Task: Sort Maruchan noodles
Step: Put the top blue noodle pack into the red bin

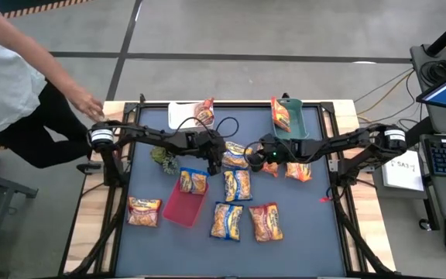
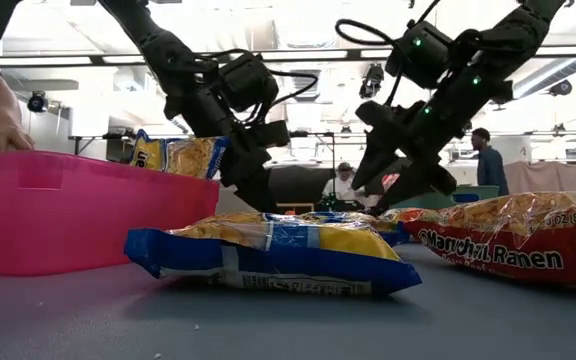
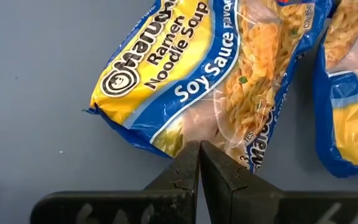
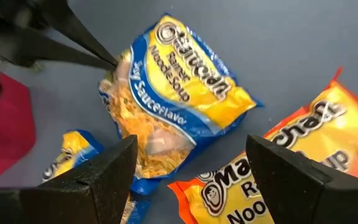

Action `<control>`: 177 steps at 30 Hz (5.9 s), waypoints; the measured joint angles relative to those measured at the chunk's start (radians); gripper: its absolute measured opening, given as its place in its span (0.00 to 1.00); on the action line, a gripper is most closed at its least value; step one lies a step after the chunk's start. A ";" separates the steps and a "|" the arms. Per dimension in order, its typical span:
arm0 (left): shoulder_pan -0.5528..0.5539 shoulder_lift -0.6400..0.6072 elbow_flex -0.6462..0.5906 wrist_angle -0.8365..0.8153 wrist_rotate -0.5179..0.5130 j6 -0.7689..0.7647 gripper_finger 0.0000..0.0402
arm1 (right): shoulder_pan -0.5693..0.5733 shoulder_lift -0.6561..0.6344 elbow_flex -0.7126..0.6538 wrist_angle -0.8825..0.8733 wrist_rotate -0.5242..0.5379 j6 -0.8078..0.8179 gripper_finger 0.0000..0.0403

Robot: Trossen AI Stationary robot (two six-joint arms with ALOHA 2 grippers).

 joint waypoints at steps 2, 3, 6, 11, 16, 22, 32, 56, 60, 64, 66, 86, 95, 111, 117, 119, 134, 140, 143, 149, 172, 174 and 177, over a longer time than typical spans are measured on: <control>0.000 0.001 -0.002 0.000 0.000 0.000 0.00 | 0.000 0.029 0.000 0.013 -0.002 0.003 0.71; 0.000 0.004 -0.002 0.001 0.000 -0.001 0.00 | 0.000 0.040 -0.001 0.010 0.000 0.007 0.71; 0.002 0.018 -0.002 0.002 -0.002 -0.005 0.00 | -0.007 0.063 0.000 0.022 0.000 0.013 0.71; 0.002 0.042 -0.002 0.000 -0.003 -0.021 0.00 | -0.007 0.077 0.003 0.038 0.000 0.015 0.71; 0.002 0.045 -0.002 -0.005 -0.005 -0.026 0.00 | -0.007 0.077 0.002 0.086 -0.009 0.009 0.71; 0.002 0.047 -0.003 -0.013 -0.005 -0.026 0.00 | -0.007 0.090 0.002 0.164 -0.018 0.007 0.71; 0.002 0.050 -0.004 -0.013 0.001 -0.033 0.00 | -0.035 0.027 0.001 0.106 -0.008 0.005 0.70; 0.002 0.080 -0.004 0.031 -0.001 -0.044 0.00 | -0.038 0.222 0.076 0.331 -0.036 -0.030 0.68; 0.002 0.080 -0.004 0.035 -0.001 -0.044 0.00 | -0.038 0.263 0.105 0.336 -0.035 -0.042 0.63; 0.002 0.080 -0.004 0.036 -0.002 -0.044 0.00 | -0.038 0.286 0.120 0.337 -0.035 -0.042 0.55; 0.002 0.080 -0.004 0.039 -0.001 -0.044 0.00 | -0.039 0.286 0.120 0.336 -0.034 -0.042 0.50; 0.002 -0.100 -0.007 -0.001 0.000 0.045 0.00 | -0.047 0.122 0.108 0.303 -0.029 -0.332 0.26; -0.015 -0.333 -0.021 -0.023 0.028 0.062 0.00 | -0.016 -0.076 -0.032 0.372 -0.029 -0.523 0.26; -0.020 -0.420 -0.230 0.417 0.178 -0.017 0.32 | 0.089 -0.129 -0.208 0.709 -0.054 -0.800 0.26; -0.022 -0.353 -0.270 0.584 0.210 -0.017 0.53 | 0.092 -0.126 -0.187 0.714 -0.092 -0.831 0.26; -0.024 -0.327 -0.281 0.626 0.247 -0.021 0.57 | 0.094 -0.126 -0.180 0.721 -0.092 -0.840 0.26; -0.038 -0.215 -0.273 0.796 0.273 -0.028 0.41 | 0.094 -0.120 -0.157 0.717 -0.111 -0.868 0.27; -0.038 -0.218 -0.273 0.792 0.271 -0.036 0.20 | 0.094 -0.119 -0.157 0.717 -0.108 -0.855 0.32; -0.038 -0.218 -0.273 0.789 0.270 -0.045 0.16 | 0.094 -0.119 -0.157 0.718 -0.107 -0.834 0.38; -0.043 -0.223 -0.274 0.787 0.270 -0.055 0.18 | 0.093 -0.143 -0.157 0.717 -0.107 -0.828 0.51; -0.182 -0.546 -0.045 0.190 0.322 -0.076 0.17 | 0.065 -0.474 -0.157 0.550 -0.101 -0.814 0.62; -0.207 -0.549 0.021 0.067 0.322 -0.074 0.17 | 0.064 -0.468 -0.157 0.549 -0.101 -0.814 0.62; -0.245 -0.546 0.145 -0.213 0.319 -0.074 0.17 | 0.064 -0.460 -0.157 0.546 -0.105 -0.815 0.62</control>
